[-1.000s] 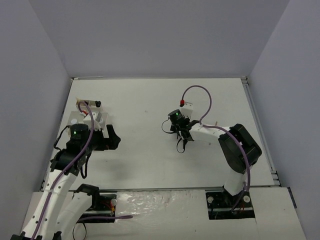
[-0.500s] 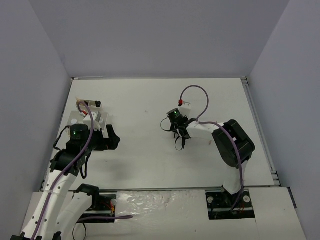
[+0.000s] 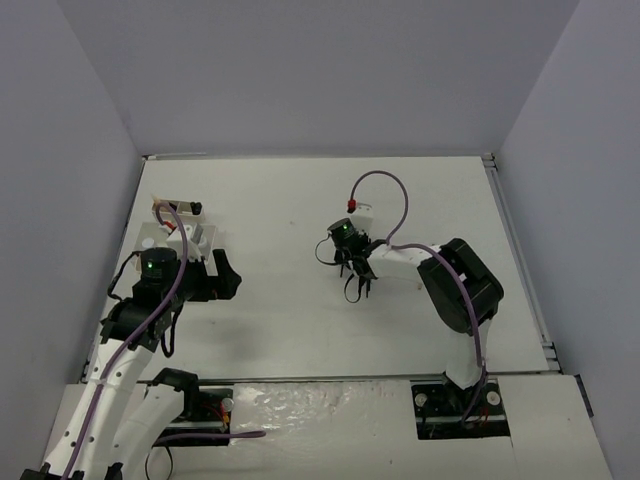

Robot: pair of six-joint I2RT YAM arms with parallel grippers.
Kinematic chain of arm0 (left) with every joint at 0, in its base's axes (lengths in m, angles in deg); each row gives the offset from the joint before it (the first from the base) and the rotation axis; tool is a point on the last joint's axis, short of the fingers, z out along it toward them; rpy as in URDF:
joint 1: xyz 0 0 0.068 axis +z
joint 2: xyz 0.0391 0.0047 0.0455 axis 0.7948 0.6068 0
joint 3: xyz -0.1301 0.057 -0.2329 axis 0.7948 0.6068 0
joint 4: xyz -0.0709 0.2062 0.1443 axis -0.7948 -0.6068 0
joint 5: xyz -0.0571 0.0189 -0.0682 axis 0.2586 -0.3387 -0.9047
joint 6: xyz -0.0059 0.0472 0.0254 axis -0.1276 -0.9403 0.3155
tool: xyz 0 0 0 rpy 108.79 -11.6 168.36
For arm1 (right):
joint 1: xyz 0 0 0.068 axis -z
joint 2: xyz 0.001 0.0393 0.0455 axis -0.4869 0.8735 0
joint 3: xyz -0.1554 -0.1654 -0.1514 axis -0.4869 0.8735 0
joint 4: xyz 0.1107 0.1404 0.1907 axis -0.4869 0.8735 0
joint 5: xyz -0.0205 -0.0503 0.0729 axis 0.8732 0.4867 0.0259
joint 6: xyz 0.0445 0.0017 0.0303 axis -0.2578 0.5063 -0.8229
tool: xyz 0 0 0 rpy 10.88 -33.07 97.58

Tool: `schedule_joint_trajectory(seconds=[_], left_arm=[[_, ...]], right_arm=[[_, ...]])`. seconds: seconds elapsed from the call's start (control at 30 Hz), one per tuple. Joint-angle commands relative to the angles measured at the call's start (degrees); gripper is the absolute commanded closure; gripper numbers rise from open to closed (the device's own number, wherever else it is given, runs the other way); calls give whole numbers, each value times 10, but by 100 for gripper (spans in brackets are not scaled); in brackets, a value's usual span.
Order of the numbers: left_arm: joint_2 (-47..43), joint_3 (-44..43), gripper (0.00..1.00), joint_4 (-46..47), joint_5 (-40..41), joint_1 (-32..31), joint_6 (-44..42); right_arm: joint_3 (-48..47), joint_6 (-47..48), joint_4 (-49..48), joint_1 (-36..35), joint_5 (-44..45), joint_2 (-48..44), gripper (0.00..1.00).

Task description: Organize the makeup

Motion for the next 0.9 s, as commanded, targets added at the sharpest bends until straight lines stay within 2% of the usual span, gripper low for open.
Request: schedule_joint_trajectory(seconds=[0.0,0.23,0.4,0.67,0.87], left_arm=[[9,-31,6,47,-50,-1,61],[25,-68,6,62,-81,-4,141],[36,-86,7,88,-87,-21,189],[50,-115,18,110,-51,-58,223],[66,-118,34,125,-15,-106,238]], right_arm=[[44,74,-102,-69,-44,-85,100],[122,163,-266,-177,-79,-234,100],[132,211,-335,-247,-83,-276,100],[119,227,-381,-284,-109,-283,100],[119,230,-391,-291,-111,-287,100]])
